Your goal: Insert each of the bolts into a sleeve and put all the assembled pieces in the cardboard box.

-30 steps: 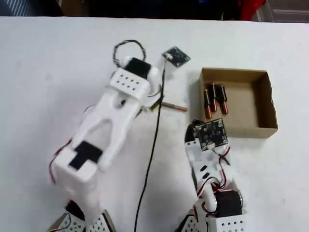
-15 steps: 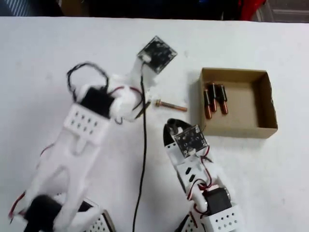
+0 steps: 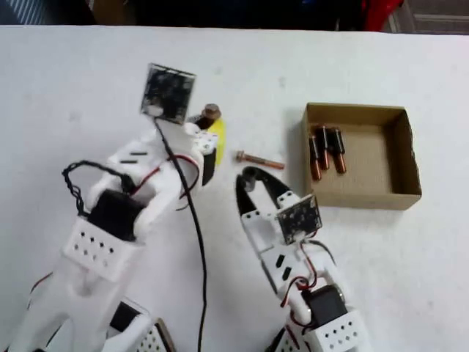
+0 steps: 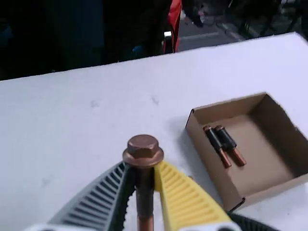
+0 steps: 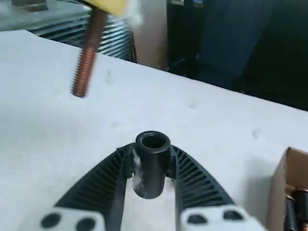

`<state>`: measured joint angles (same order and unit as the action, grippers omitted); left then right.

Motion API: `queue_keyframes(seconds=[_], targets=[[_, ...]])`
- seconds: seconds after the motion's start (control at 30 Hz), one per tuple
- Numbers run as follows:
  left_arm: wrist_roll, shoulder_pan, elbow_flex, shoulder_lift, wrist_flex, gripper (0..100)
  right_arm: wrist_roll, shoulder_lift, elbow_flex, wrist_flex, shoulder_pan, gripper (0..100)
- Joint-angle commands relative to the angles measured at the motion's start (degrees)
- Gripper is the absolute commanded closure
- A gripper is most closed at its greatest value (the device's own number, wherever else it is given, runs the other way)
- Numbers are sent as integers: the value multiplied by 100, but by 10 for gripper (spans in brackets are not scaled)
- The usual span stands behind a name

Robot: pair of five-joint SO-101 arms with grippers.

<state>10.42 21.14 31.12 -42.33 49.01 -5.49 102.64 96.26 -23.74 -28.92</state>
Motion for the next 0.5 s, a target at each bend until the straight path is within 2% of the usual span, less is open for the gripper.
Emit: queue_keyframes(seconds=[0.0, 0.23, 0.47], targets=[[818, -13, 352, -620, -1046, 977, 35, 48, 62, 382, -321, 982], [826, -4, 1371, -1701, -1899, 977, 26, 48, 62, 418, -409, 982], [809, 690, 2242, -2756, -2259, 977, 26, 48, 62, 382, -426, 982]])
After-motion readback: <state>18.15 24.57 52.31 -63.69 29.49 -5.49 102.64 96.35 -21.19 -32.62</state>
